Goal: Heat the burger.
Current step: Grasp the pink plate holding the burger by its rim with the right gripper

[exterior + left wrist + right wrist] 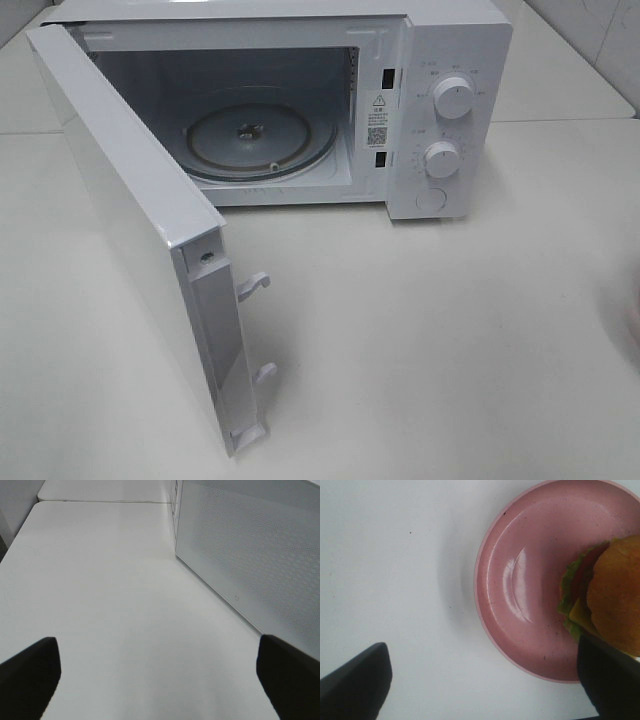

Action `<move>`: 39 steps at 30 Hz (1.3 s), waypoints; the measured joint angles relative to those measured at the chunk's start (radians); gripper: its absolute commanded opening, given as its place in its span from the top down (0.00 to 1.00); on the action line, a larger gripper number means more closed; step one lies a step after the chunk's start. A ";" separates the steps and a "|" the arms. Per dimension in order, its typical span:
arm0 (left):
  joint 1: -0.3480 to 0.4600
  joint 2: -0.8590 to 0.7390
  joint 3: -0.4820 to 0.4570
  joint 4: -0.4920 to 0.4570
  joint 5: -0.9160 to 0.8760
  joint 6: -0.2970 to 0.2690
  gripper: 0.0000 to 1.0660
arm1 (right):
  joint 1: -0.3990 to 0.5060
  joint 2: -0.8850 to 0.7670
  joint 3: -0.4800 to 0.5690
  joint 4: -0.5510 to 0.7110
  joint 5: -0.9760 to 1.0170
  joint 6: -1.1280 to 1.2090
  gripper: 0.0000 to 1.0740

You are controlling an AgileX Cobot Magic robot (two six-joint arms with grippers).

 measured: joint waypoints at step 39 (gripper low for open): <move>0.000 0.000 0.000 0.000 0.000 0.000 0.04 | -0.069 0.448 -0.001 -0.030 -0.230 0.044 0.22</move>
